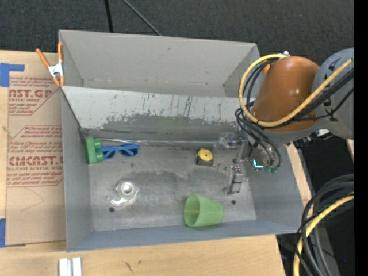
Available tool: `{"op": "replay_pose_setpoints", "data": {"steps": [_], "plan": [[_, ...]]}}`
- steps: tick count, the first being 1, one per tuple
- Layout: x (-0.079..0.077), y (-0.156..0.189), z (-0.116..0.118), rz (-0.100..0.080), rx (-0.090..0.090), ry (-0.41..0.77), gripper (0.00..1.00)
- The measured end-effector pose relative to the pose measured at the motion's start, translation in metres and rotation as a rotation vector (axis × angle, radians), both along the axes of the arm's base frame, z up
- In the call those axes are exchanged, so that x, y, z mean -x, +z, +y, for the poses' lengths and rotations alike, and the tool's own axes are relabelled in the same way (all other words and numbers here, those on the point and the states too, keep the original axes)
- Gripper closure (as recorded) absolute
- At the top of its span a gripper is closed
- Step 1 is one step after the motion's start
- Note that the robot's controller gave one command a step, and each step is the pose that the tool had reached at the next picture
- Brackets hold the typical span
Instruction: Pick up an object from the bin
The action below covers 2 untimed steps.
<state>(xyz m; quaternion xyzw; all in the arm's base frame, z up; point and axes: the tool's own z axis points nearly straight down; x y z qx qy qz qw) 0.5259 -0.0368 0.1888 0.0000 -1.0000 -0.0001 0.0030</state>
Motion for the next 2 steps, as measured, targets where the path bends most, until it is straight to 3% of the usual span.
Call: {"op": "replay_pose_setpoints", "data": {"steps": [1,2], "plan": [[0.032,-0.11,0.017,-0.004,0.002,0.52,0.0],[0.038,-0.113,0.071,-0.008,0.006,0.731,0.0]]}}
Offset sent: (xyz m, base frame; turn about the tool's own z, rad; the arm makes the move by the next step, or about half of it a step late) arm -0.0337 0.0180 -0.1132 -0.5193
